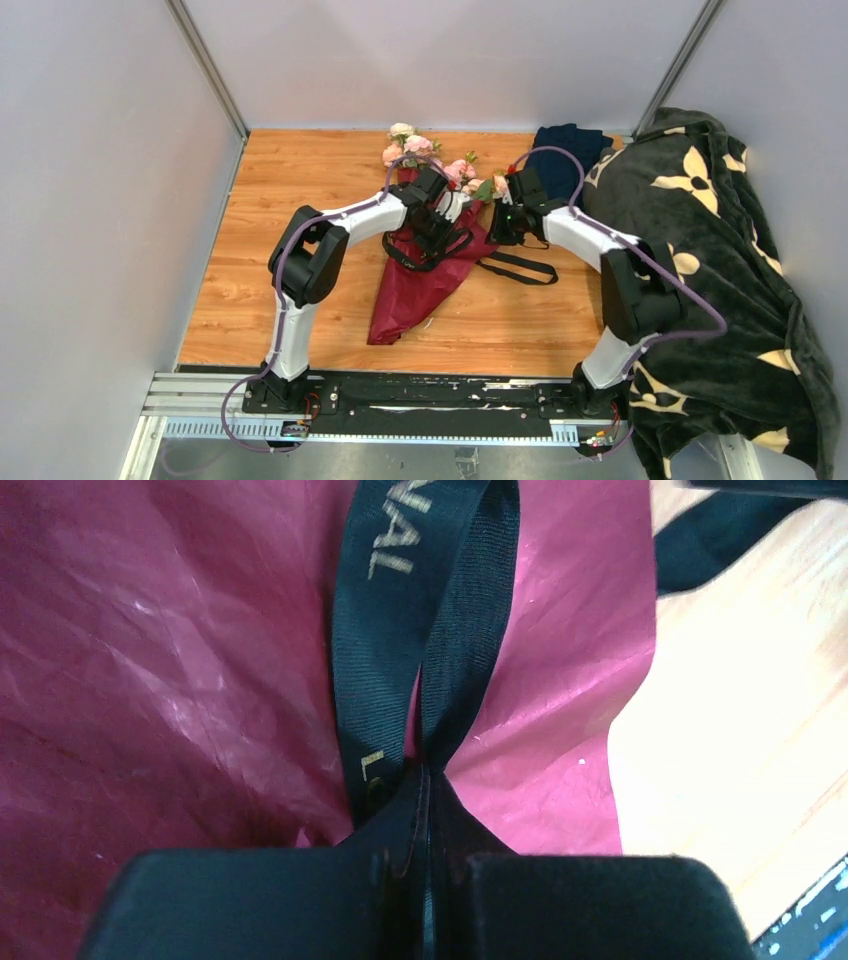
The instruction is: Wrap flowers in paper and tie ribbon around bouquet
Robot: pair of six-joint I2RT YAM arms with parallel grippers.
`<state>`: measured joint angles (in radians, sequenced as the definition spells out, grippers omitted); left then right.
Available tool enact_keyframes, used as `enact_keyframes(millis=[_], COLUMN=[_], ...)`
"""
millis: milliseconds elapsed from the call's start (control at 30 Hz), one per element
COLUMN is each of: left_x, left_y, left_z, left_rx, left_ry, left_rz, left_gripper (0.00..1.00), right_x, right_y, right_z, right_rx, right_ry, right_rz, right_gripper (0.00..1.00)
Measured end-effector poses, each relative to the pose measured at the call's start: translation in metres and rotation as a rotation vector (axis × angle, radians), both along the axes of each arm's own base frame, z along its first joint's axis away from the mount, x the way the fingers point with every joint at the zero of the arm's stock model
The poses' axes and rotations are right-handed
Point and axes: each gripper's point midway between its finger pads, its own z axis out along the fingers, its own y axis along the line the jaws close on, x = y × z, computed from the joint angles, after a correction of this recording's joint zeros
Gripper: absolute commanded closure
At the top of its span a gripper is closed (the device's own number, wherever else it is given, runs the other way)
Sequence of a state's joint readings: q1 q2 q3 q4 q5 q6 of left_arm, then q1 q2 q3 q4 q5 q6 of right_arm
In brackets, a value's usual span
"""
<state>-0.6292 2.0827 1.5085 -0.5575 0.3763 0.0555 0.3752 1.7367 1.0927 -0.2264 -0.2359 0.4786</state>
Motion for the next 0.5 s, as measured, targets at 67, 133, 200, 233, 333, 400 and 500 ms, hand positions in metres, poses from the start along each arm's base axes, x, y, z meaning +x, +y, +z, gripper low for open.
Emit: enact_keyframes(millis=[67, 133, 200, 233, 333, 400, 500], left_x=[0.009, 0.011, 0.012, 0.012, 0.012, 0.013, 0.013], left_y=[-0.003, -0.005, -0.006, -0.007, -0.008, -0.009, -0.009], left_z=[0.003, 0.002, 0.0, -0.001, -0.002, -0.002, -0.002], left_rx=[-0.005, -0.009, -0.011, -0.012, -0.019, -0.023, -0.025], left_ry=[-0.032, -0.039, -0.035, -0.033, -0.029, -0.03, -0.029], left_rz=[0.017, 0.024, 0.033, 0.036, 0.041, 0.044, 0.045], left_gripper=[1.0, 1.0, 1.0, 1.0, 1.0, 1.0, 1.0], right_x=[0.0, -0.004, -0.011, -0.018, -0.041, -0.061, -0.085], right_y=[-0.014, -0.031, -0.049, -0.062, -0.104, -0.134, -0.158], right_z=[0.024, 0.047, 0.067, 0.075, 0.073, 0.054, 0.023], right_rx=[-0.034, -0.08, -0.124, -0.154, -0.24, -0.304, -0.371], right_ry=[-0.046, -0.097, -0.147, -0.168, -0.167, -0.103, 0.013], right_rz=[-0.049, -0.101, -0.161, -0.197, -0.302, -0.368, -0.411], right_gripper=[0.78, 0.62, 0.42, 0.34, 0.21, 0.19, 0.17])
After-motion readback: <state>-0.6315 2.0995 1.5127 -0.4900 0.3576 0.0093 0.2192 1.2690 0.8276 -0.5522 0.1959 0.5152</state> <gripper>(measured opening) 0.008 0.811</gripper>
